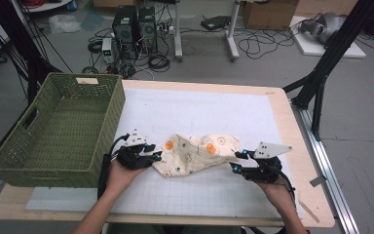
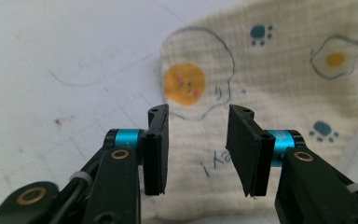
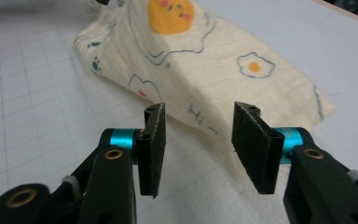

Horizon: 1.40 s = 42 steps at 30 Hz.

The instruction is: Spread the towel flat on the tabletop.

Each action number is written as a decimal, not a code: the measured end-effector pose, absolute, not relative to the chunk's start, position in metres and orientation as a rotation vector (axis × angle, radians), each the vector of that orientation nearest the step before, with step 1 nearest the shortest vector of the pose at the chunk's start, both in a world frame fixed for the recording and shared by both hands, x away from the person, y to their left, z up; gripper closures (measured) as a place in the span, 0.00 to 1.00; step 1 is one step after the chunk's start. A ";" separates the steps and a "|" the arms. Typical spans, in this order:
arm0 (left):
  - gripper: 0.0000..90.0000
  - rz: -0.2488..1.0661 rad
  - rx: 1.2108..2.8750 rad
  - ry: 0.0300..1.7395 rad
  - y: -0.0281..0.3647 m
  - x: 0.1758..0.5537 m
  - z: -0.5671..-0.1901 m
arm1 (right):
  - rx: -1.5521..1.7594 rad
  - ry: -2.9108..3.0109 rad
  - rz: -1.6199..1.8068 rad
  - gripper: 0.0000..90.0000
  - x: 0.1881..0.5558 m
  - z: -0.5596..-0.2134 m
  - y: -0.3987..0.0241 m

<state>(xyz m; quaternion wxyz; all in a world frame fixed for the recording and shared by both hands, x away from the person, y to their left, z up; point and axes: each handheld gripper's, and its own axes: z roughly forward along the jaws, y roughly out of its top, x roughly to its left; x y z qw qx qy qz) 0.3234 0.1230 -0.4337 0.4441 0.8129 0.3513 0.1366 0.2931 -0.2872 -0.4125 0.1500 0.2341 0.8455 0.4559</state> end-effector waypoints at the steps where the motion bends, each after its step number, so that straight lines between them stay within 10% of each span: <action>1: 0.66 0.332 2.034 0.872 0.122 0.324 -0.437 | 0.666 2.437 1.303 0.58 0.293 -0.414 -0.283; 12: 0.97 0.327 2.093 0.865 0.115 0.327 -0.448 | 0.684 2.450 1.243 0.70 0.325 -0.429 -0.249; 18: 0.99 0.295 2.091 0.850 0.117 0.321 -0.447 | 0.685 2.517 1.244 0.96 0.335 -0.437 -0.245; 34: 0.99 0.328 1.979 0.755 0.127 0.273 -0.409 | 0.520 2.582 1.381 0.96 0.309 -0.370 -0.257; 42: 0.99 0.443 1.903 0.859 0.127 0.298 -0.411 | 0.662 2.562 1.264 0.96 0.352 -0.372 -0.247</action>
